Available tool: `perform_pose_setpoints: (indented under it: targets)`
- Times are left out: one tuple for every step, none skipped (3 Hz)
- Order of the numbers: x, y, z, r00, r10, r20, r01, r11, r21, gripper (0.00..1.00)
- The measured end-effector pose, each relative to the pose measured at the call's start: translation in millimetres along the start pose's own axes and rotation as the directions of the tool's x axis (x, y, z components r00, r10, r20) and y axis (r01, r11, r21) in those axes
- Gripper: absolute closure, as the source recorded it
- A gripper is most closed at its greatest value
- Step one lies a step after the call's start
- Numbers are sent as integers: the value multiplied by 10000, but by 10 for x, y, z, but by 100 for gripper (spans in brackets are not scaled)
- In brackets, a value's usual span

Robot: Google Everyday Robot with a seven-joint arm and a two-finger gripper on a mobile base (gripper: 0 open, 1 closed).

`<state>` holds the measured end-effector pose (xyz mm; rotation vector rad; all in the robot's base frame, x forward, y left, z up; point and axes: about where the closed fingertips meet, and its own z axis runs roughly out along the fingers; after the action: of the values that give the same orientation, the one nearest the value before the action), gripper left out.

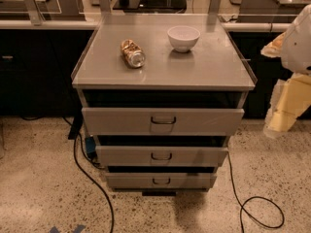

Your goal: Open bottom drawer

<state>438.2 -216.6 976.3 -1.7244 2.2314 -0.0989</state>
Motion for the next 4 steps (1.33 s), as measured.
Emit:
perform_pose_setpoints:
  targets:
    - [0, 0, 0, 10000, 0, 0, 0, 10000, 0, 0]
    - [82, 23, 214, 9986, 412, 334, -419, 9989, 208, 0]
    - [304, 200, 835, 9890, 1183, 888, -1182, 9930, -64, 0]
    - [397, 240, 1529, 9765, 1572, 1473, -1549, 9876, -271, 0]
